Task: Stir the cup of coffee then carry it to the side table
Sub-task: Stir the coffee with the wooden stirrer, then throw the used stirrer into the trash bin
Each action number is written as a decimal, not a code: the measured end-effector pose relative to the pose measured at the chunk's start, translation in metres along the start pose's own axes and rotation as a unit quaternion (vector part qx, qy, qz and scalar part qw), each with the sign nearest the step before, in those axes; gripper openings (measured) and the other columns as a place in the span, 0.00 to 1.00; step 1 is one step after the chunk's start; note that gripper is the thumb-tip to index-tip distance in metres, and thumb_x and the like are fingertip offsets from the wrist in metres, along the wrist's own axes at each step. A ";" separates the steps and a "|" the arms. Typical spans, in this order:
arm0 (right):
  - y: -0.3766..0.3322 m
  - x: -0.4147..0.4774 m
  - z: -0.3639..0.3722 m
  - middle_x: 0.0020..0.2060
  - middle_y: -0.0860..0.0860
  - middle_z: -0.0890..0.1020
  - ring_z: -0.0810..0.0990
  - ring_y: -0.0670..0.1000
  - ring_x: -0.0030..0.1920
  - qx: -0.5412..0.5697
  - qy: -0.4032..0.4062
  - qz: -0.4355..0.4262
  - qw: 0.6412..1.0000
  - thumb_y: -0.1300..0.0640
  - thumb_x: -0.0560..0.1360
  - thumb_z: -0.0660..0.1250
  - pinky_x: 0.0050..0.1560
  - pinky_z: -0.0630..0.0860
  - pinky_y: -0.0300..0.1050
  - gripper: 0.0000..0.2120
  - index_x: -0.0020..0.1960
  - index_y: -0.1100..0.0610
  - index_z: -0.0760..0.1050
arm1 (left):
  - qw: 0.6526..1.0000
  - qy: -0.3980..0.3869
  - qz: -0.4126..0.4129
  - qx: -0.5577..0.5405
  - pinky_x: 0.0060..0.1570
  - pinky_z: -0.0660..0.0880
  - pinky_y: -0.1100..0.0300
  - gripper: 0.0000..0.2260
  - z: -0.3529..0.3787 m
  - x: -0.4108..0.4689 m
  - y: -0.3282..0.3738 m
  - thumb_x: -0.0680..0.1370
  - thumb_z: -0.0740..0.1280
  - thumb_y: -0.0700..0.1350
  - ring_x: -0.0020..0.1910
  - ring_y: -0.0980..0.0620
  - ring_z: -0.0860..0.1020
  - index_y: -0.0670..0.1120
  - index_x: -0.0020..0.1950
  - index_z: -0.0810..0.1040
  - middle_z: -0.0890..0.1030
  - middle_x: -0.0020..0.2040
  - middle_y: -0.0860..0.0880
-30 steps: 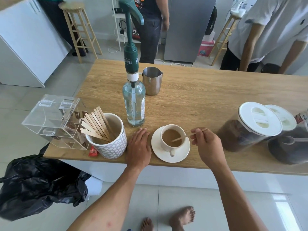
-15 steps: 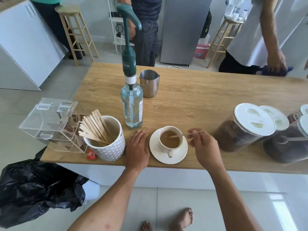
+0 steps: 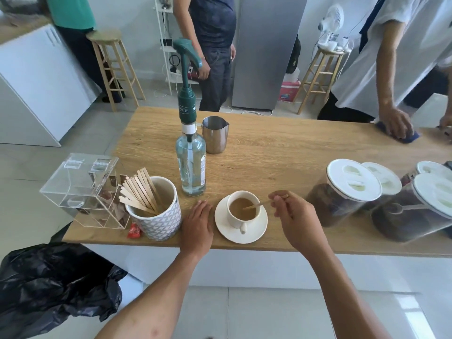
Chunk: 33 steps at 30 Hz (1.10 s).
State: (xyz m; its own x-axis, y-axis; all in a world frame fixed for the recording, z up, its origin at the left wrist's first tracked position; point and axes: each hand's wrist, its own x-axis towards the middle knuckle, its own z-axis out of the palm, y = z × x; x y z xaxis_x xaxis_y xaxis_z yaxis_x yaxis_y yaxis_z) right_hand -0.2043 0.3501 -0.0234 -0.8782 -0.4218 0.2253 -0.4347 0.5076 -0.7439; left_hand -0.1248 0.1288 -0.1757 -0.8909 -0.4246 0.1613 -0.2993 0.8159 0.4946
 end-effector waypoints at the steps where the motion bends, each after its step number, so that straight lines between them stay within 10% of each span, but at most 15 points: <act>1: 0.002 0.001 -0.002 0.39 0.41 0.80 0.80 0.44 0.38 -0.010 -0.003 -0.013 1.000 0.56 0.81 0.61 0.40 0.77 0.42 0.08 0.50 0.52 0.79 | 1.000 -0.008 -0.005 0.001 0.74 0.61 0.51 0.20 -0.002 -0.005 0.002 0.79 0.59 0.36 0.75 0.46 0.65 0.43 0.72 0.72 0.71 0.73 0.46; 6: 0.000 0.005 -0.011 0.37 0.36 0.77 0.79 0.43 0.38 -0.018 0.016 -0.059 0.998 0.57 0.80 0.62 0.40 0.74 0.40 0.08 0.50 0.54 0.80 | 0.997 -0.076 -0.030 0.014 0.76 0.51 0.57 0.24 -0.024 -0.018 0.016 0.81 0.56 0.37 0.78 0.50 0.56 0.45 0.78 0.62 0.62 0.78 0.48; 11: -0.013 0.003 -0.014 0.41 0.42 0.80 0.75 0.42 0.36 -0.031 -0.009 -0.075 0.997 0.55 0.80 0.61 0.39 0.71 0.41 0.08 0.50 0.54 0.79 | 0.986 -0.143 -0.076 0.041 0.60 0.69 0.53 0.17 -0.064 -0.013 0.043 0.84 0.54 0.47 0.66 0.44 0.72 0.46 0.71 0.68 0.74 0.68 0.46; 33: -0.056 -0.027 -0.036 0.48 0.45 0.83 0.77 0.45 0.40 -0.031 -0.038 -0.127 0.991 0.54 0.81 0.61 0.41 0.73 0.43 0.09 0.53 0.54 0.80 | 0.987 -0.091 -0.050 0.126 0.45 0.72 0.53 0.10 -0.161 -0.052 0.102 0.80 0.56 0.47 0.50 0.43 0.79 0.53 0.43 0.74 0.82 0.49 0.46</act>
State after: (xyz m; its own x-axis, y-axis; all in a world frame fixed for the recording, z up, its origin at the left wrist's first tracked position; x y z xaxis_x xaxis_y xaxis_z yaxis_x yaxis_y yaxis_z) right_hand -0.1637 0.3599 0.0342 -0.7229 -0.5960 0.3496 -0.6528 0.4230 -0.6285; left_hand -0.0535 0.1707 0.0041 -0.8921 -0.4495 -0.0450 -0.4442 0.8546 0.2692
